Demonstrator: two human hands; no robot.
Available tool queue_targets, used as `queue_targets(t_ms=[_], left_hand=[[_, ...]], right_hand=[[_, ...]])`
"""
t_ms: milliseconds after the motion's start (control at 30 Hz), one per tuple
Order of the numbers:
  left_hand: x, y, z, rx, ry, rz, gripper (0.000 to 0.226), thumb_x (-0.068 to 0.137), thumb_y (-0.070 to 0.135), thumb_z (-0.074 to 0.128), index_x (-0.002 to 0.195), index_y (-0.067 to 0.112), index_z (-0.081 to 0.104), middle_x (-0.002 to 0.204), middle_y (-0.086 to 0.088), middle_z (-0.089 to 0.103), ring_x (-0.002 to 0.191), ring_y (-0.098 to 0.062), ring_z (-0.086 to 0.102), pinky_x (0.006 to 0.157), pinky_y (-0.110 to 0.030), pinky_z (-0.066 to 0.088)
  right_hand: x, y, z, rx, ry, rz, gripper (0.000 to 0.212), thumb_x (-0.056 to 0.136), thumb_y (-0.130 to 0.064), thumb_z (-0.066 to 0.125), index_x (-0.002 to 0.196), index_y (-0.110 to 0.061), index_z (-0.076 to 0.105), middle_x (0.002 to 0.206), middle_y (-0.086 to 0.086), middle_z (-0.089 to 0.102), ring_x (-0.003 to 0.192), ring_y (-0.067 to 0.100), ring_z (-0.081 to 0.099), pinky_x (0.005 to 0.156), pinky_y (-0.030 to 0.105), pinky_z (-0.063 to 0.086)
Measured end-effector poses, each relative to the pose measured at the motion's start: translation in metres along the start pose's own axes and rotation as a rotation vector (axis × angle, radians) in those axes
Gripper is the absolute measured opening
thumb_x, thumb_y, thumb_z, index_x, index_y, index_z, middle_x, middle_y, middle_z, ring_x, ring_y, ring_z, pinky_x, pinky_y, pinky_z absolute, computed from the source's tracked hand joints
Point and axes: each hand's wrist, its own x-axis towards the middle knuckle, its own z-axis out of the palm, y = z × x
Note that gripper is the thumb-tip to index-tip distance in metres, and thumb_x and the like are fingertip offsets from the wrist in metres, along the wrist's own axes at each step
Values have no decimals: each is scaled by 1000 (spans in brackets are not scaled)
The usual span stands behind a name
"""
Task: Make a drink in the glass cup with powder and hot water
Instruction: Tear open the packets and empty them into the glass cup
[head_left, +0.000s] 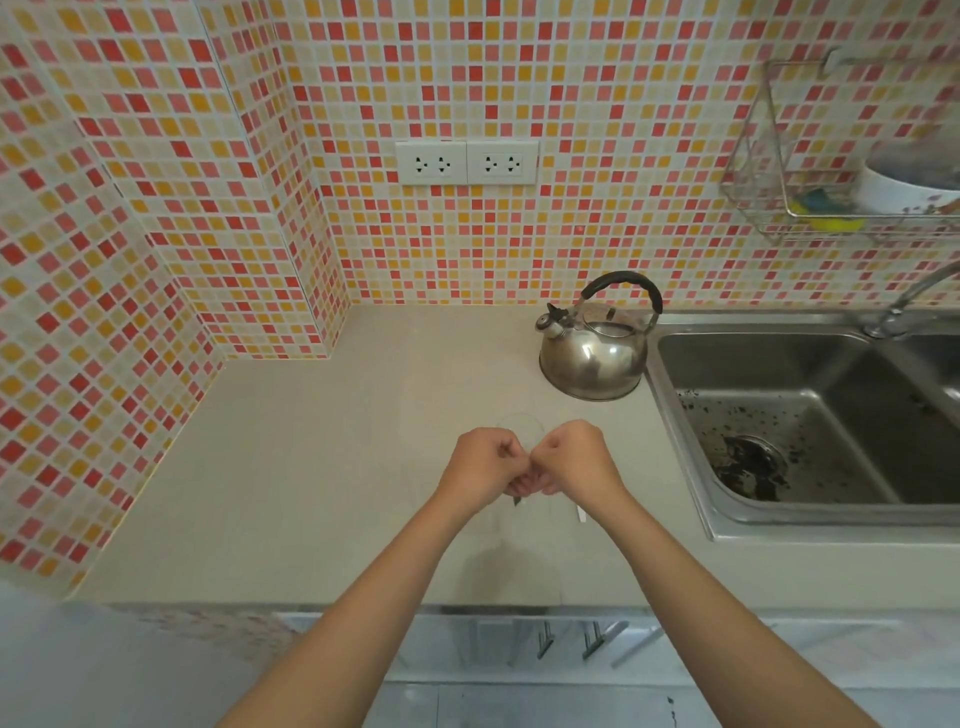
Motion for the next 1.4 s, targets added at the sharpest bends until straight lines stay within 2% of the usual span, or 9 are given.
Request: queue_targets(t_ms=[167,300,433,567,967,1067,1200,1333,1400], left_hand=[[-4,5,5,294,249,95,14,77,11,56,65,5,55,64,-13,67,62,-33,67,60,-42,58],[-4,2,4,696,329,295,24,83,27,55,105,21,64,103,5,68,96,-19,59,74,-34,50],[-2,-4,-5,601,163,505,35,87,28,56,121,25,64,117,12,66,115,-10,52,103,-31,39],[-2,-7,-3,588,153,536,63,76,52,66,129,20,57,113,7,67,113,-9,51,97,-27,42],[5,-5,-3,301,181,481,46,75,25,78,119,18,67,94,9,59,76,-13,60,74,-11,47],[9,-6,-6,257,195,461,46,74,26,79,118,18,67,91,11,59,76,-11,60,71,-5,44],[16,-11,-15,233,238,429,47,74,27,78,119,18,67,97,9,59,92,-5,58,81,0,39],[21,-16,-21,187,245,388,46,74,26,79,118,17,68,98,7,60,96,-4,58,85,-7,43],[23,-19,-23,181,242,368,47,74,27,79,118,19,67,97,11,59,96,0,57,86,-8,44]], right_hand=[[-1,1,7,-157,101,-77,22,78,-1,51,56,-4,53,68,22,72,63,28,72,52,31,52],[-3,0,4,-187,138,-91,20,81,-7,55,63,1,57,72,20,72,65,29,72,56,34,54],[0,-3,-10,-71,110,-68,22,78,-7,54,67,5,67,65,16,73,61,26,72,67,40,59],[0,-9,-16,-80,113,-78,23,79,-10,55,64,-4,71,63,9,73,62,23,71,70,38,60],[9,-2,-23,76,-32,-94,12,79,-21,71,70,-13,71,70,9,75,64,22,73,69,34,57],[17,1,-26,172,-55,-102,12,83,-24,68,76,-14,71,69,7,74,58,22,72,61,29,53],[41,27,-35,316,148,-31,20,85,-30,64,82,-11,70,64,2,72,49,20,68,54,27,52],[69,71,-22,16,238,161,22,83,-26,63,81,-5,69,75,8,73,61,25,71,69,37,57],[77,88,-7,-154,195,208,23,83,-28,63,82,-5,69,83,10,72,68,27,67,63,32,52]])
